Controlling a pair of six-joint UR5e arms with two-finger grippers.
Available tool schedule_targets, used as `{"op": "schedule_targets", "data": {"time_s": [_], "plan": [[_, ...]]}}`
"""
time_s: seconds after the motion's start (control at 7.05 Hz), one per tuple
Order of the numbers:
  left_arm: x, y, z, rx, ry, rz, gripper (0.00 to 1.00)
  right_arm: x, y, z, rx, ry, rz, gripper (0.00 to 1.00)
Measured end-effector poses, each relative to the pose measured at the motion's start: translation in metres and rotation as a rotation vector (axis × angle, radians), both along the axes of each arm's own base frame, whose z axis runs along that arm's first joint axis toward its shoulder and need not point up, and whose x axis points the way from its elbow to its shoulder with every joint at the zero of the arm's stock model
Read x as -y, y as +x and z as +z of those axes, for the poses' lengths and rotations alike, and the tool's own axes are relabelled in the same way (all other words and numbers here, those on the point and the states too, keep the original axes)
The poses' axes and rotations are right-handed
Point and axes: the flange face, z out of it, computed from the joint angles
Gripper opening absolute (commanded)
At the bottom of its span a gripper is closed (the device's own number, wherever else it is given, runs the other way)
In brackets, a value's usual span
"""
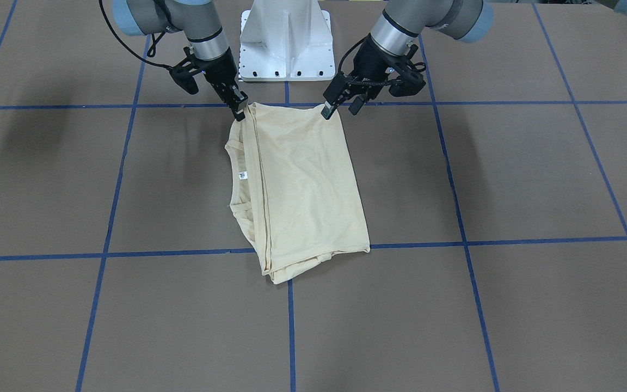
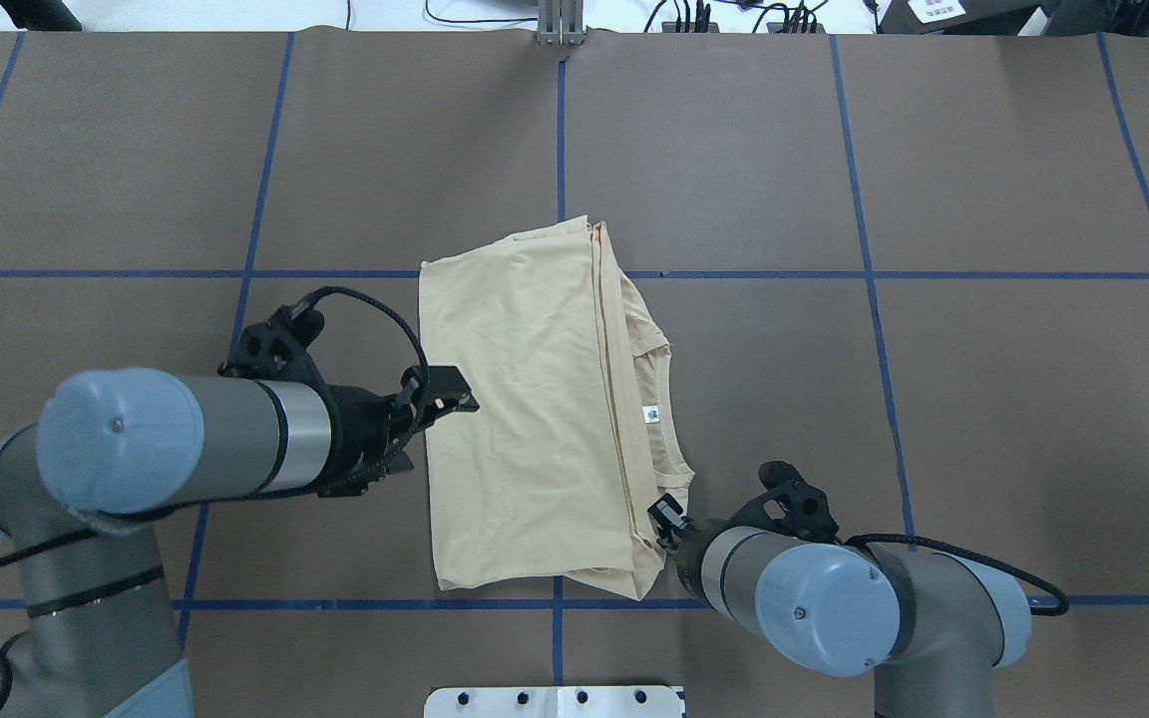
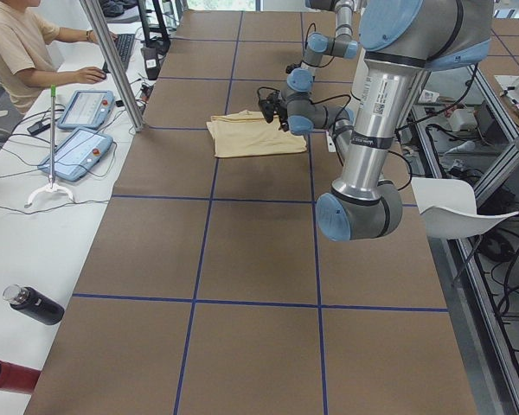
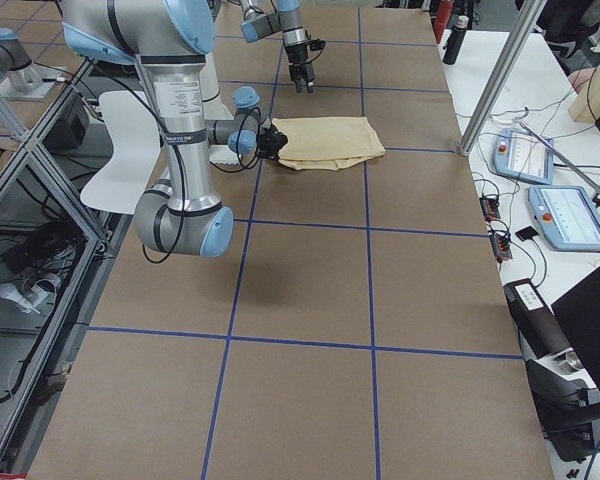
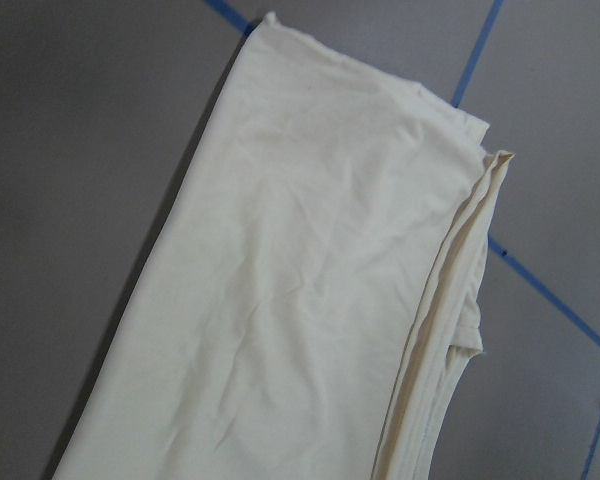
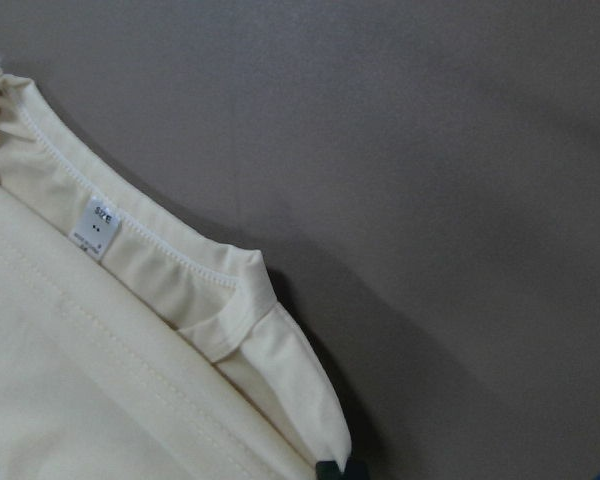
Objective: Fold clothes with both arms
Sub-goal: 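Lower the left gripper to the near edge beside the right gripper and grasp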
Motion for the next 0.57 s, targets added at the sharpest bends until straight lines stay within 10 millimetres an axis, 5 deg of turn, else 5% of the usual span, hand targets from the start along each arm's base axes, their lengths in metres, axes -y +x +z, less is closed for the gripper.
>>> {"op": "schedule_targets", "data": {"time_s": [0.28,0.57], "plan": [[-0.044,0.026,0.033,0.048,-0.065,-0.016,0.89,0.000,0.002,0.000,0.002,0.000,0.000,0.00],[-0.076,0.052,0.046,0.068,-0.104,0.022,0.84,-0.001,0.004,-0.003,0.007,0.001,0.000,0.00]]}}
